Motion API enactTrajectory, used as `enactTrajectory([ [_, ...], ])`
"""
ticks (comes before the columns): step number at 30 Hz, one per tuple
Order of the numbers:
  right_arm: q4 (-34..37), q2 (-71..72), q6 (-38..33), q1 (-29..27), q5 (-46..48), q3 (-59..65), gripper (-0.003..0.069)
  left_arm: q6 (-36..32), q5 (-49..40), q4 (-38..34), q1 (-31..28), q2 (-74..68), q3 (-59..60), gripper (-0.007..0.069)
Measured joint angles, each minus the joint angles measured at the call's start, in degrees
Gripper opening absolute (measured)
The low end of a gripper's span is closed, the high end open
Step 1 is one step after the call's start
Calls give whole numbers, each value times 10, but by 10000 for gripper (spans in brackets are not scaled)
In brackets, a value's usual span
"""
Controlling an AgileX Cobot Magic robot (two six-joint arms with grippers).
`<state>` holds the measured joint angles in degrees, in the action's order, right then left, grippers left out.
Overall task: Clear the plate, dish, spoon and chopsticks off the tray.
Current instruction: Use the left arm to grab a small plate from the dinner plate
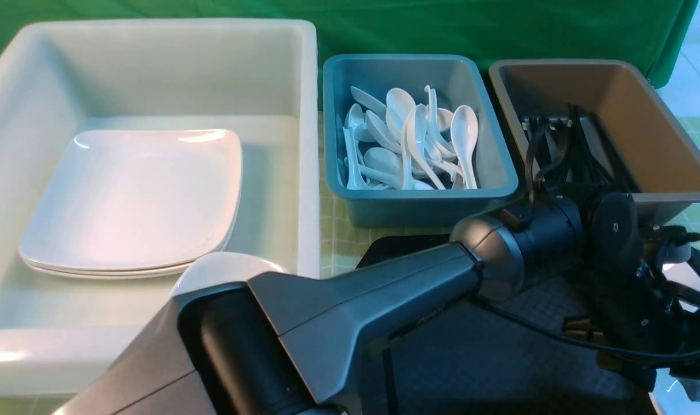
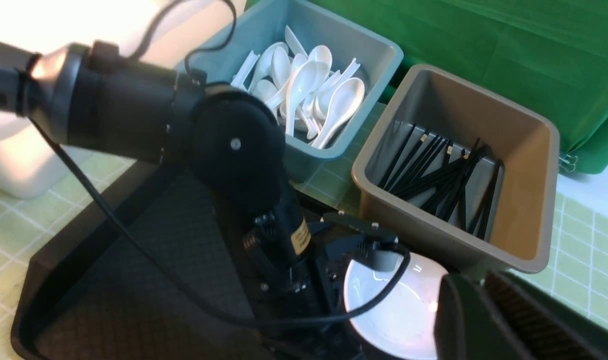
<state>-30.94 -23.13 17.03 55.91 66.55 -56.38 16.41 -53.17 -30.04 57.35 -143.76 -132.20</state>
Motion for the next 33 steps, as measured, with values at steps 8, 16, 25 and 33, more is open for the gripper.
enactTrajectory([
  [8, 0, 0, 0, 0, 0, 0, 57, 1, 33, 26, 2, -13, 0, 304],
  [16, 0, 0, 0, 0, 0, 0, 69, 14, 52, 17, 3, -31, 1, 304],
  [25, 0, 0, 0, 0, 0, 0, 73, 16, 69, -52, 3, -46, 1, 251],
  [33, 0, 0, 0, 0, -1, 0, 73, -34, 61, -51, -3, -21, 2, 2],
])
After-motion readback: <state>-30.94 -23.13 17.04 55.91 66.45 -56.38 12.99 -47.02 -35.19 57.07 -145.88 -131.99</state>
